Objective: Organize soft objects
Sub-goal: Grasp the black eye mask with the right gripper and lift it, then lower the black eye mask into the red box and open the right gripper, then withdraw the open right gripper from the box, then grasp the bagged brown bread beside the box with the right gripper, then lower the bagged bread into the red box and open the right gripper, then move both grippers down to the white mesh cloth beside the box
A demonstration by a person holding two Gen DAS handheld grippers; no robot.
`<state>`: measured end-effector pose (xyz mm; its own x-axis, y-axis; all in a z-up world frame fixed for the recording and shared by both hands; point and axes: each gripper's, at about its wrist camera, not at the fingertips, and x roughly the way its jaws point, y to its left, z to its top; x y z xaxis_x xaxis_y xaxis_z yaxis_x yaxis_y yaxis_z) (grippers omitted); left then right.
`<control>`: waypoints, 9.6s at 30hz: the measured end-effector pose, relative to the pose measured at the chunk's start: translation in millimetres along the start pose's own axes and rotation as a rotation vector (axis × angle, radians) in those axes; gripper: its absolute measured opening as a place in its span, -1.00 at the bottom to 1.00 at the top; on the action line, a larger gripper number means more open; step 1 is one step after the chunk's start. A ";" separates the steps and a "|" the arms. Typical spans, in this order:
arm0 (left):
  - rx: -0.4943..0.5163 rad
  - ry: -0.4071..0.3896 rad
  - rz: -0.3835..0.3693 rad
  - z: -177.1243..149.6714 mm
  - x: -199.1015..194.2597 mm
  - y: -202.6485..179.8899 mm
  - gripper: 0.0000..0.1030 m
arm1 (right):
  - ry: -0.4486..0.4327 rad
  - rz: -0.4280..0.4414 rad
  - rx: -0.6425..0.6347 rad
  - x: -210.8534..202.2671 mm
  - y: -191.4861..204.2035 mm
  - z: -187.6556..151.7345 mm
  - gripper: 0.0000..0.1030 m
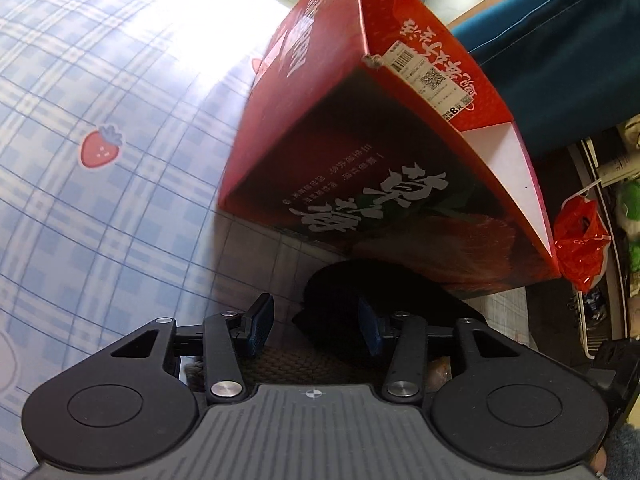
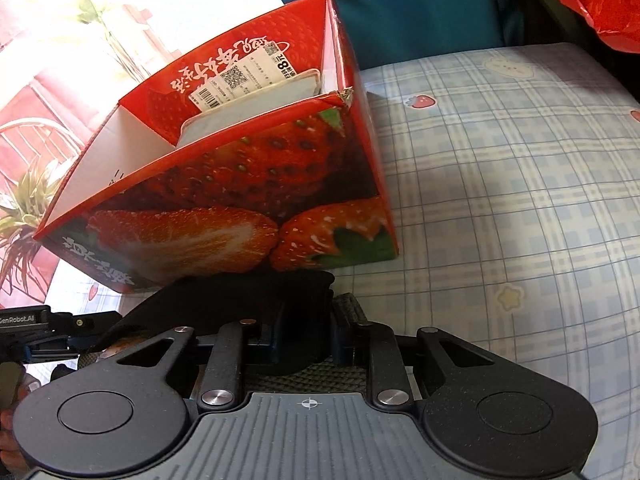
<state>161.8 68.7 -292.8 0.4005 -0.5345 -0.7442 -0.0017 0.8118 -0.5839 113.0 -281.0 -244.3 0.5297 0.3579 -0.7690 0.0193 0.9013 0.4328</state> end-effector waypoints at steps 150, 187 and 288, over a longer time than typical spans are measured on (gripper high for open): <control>0.326 -0.033 0.161 -29.2 -29.8 -93.4 0.11 | 0.029 0.050 -0.568 -43.1 78.5 -30.1 -0.14; 0.229 0.042 -0.072 -15.3 3.5 -88.8 -0.01 | 0.097 0.141 -0.538 -12.1 78.0 -16.4 0.05; 0.470 -0.263 0.261 -88.3 -122.2 -96.6 -0.01 | -0.100 0.129 -0.394 -104.5 76.6 -49.0 0.03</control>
<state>32.1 34.9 -174.1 0.6550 -0.2761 -0.7034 0.2510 0.9575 -0.1420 17.7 -237.4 -153.8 0.5864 0.4664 -0.6623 -0.3682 0.8817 0.2949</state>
